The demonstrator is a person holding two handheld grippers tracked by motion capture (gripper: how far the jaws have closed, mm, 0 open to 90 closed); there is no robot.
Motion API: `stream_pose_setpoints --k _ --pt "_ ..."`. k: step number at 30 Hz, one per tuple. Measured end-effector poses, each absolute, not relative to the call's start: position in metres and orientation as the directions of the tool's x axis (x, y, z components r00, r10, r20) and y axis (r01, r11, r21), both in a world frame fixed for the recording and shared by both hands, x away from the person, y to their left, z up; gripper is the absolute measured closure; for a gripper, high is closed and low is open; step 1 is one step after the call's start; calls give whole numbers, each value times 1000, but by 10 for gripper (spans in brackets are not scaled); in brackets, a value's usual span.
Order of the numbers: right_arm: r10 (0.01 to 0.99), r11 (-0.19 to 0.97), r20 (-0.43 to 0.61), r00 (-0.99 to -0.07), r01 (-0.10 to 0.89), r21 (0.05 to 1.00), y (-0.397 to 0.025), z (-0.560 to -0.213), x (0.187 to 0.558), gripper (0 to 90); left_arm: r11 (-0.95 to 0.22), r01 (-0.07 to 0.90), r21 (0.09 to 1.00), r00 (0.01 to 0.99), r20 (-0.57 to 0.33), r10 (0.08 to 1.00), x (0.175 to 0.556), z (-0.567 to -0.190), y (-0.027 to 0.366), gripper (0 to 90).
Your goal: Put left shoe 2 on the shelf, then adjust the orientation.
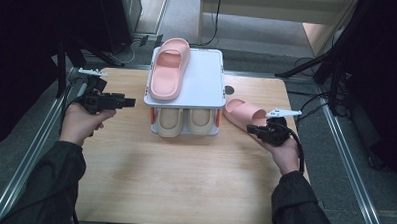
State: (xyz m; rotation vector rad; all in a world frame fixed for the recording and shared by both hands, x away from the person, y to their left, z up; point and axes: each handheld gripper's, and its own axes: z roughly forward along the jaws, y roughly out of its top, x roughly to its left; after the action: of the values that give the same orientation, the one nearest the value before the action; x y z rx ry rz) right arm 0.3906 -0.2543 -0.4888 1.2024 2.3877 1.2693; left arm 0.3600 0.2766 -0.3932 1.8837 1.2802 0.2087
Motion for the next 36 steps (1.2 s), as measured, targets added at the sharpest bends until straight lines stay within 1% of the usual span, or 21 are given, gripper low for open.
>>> stream_pose_setpoints --k 5,10,14,22,26,30,35,36 --pt "760 269 219 -612 603 751 -268 -494 401 900 -131 694 708 466 -303 831 351 -406 278 409" --pt "794 251 204 -573 614 749 -279 -498 408 900 -130 691 712 474 -310 824 345 -417 278 409" --pt "808 236 213 -549 633 737 -282 -502 414 900 -120 686 717 469 -311 827 339 -428 279 409" --pt "824 249 203 -529 660 709 -278 -509 425 900 -128 679 723 477 -302 825 327 -439 283 393" --pt "830 261 198 -521 678 688 -274 -511 428 900 -117 678 725 466 -301 832 321 -445 286 393" --pt "829 273 189 -526 676 685 -269 -511 430 900 -122 678 725 453 -282 846 313 -451 287 392" --pt "819 282 197 -538 678 679 -264 -511 431 900 -96 686 721 447 -314 837 306 -456 292 392" --pt "817 286 198 -542 679 676 -261 -511 431 900 -88 684 725 437 -310 844 304 -457 292 395"
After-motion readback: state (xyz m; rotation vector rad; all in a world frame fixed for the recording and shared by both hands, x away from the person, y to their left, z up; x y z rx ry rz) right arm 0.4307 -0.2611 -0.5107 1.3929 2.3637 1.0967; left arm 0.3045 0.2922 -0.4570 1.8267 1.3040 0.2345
